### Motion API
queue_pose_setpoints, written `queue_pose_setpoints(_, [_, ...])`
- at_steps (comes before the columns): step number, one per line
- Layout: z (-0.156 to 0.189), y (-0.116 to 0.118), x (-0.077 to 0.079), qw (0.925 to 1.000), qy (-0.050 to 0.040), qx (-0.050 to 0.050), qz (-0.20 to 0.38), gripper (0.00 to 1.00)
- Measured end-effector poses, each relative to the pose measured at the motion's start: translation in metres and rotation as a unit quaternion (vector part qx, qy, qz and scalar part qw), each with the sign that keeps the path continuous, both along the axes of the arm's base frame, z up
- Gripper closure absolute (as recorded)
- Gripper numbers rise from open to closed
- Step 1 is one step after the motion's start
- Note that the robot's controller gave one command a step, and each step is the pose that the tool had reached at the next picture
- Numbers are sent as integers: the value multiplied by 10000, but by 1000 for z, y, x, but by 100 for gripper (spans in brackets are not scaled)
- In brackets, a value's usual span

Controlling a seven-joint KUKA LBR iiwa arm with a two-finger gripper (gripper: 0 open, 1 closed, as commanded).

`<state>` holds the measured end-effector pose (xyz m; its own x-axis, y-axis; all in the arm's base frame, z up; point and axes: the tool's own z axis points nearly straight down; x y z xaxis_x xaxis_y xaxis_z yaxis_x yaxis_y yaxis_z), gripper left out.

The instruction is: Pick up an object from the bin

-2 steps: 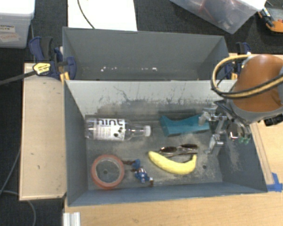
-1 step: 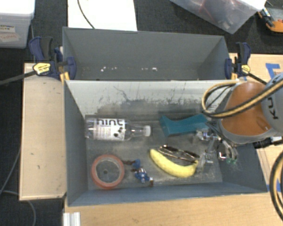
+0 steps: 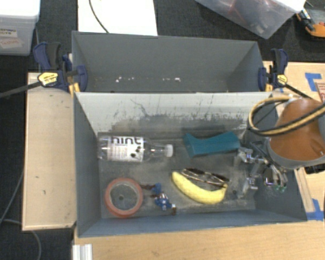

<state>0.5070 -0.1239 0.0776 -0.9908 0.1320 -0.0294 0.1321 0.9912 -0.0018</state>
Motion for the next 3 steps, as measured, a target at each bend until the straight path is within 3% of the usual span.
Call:
queue_pose_setpoints(1, [-8, 52, 4, 9808, 65, 75, -1948, 0])
queue_pose_setpoints(2, [-7, 26, 2, 9998, 6, 7, -184, 0])
queue_pose_setpoints(3, [-7, 71, 6, 9842, 50, 78, -1767, 0])
